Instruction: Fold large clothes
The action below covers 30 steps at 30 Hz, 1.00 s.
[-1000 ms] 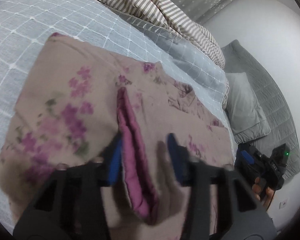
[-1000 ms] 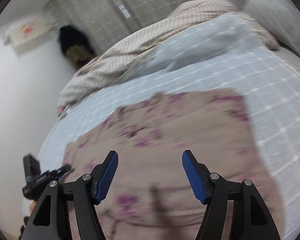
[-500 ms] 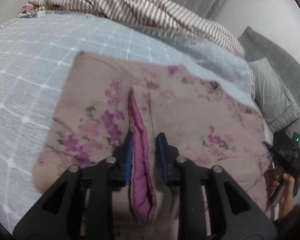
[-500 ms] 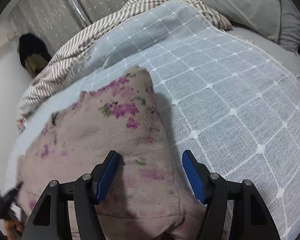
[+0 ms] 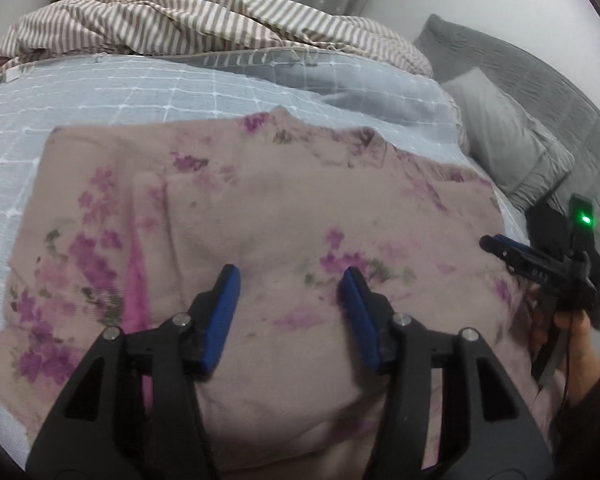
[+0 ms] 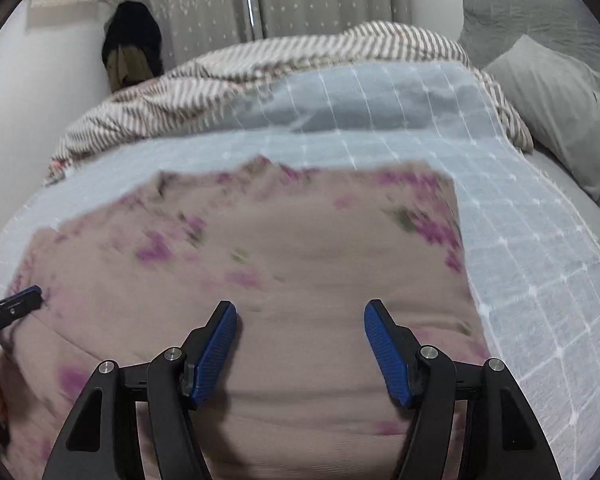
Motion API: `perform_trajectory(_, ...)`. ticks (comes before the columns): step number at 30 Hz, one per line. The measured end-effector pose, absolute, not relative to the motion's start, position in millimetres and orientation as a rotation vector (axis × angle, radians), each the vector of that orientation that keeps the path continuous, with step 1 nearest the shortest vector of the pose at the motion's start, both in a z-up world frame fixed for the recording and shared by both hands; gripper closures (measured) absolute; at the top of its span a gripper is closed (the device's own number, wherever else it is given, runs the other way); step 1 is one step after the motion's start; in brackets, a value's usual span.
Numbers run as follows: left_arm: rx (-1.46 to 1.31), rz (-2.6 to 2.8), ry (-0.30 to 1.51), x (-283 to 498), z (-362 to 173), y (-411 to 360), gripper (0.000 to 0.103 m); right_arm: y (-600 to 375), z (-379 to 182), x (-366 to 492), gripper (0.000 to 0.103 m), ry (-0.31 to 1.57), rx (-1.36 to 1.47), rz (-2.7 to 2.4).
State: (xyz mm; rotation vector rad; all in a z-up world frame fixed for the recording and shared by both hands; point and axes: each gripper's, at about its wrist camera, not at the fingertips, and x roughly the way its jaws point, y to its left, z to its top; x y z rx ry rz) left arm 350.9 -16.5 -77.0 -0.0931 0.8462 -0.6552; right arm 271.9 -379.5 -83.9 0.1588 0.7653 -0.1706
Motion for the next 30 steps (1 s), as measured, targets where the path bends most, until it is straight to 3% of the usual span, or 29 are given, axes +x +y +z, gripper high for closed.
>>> perform_trajectory(6,-0.086,-0.638,0.88,334,-55,16,0.05,-436,-78,233,0.035,0.731,0.364,-0.21)
perform_trajectory(10,-0.087,-0.646,0.855,301,-32,26,0.027,-422,-50,203,0.033,0.731,0.354,-0.133)
perform_trajectory(17,-0.083,-0.626,0.952,230,-23,43,0.02,-370,-37,142,0.028,0.801,0.319,-0.059)
perform_trajectory(19,-0.082,-0.624,1.008,211,-28,49,0.011,-357,-37,123,0.027,0.824,0.306,-0.046)
perform_trajectory(23,-0.051,-0.629,1.124,175,-38,63,0.009,-333,-38,81,0.024,0.875,0.242,-0.029)
perform_trajectory(30,-0.042,-0.564,1.131,127,-32,93,0.006,-323,-39,23,0.02,0.902,0.25,-0.022)
